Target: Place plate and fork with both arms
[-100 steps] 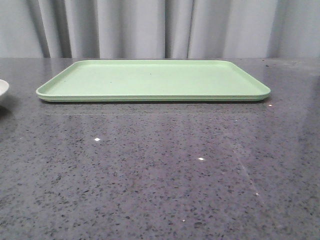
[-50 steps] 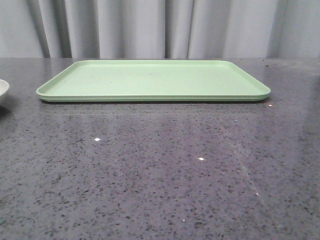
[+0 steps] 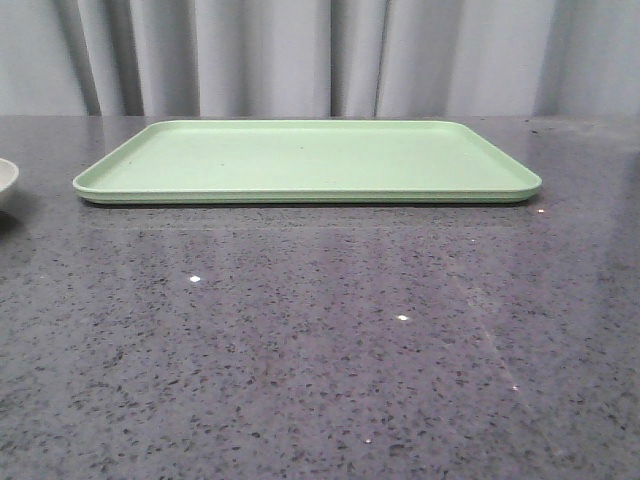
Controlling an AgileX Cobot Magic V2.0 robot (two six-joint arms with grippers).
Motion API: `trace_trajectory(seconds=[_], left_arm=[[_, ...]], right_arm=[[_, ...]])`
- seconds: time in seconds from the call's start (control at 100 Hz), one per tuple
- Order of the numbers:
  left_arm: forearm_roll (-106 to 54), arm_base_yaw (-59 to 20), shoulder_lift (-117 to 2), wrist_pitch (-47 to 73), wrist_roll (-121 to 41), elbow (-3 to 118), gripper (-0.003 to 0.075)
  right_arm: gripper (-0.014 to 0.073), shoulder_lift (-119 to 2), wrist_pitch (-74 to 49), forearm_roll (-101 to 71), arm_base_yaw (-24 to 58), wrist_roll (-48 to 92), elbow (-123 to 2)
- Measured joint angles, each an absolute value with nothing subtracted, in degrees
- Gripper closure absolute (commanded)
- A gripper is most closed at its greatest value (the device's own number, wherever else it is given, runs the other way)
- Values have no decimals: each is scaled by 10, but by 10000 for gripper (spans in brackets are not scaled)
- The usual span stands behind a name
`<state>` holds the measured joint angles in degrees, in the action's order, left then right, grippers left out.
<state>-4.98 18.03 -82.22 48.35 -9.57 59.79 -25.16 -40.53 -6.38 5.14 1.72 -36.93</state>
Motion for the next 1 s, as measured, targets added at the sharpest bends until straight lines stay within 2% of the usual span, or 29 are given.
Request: trace_trajectory(seconds=[0.2, 0.29, 0.78, 1.0], left_arm=[[-51, 180, -844, 483, -97, 598, 125], [-52, 180, -848, 483, -97, 598, 153], [-54, 180, -848, 486, -97, 599, 406], [-54, 180, -848, 489, -97, 599, 547]], right_arm=[[104, -252, -405, -64, 51, 17, -369], [104, -252, -405, -64, 51, 17, -369], [104, -252, -405, -64, 51, 17, -369], [104, -252, -405, -64, 51, 17, -369]])
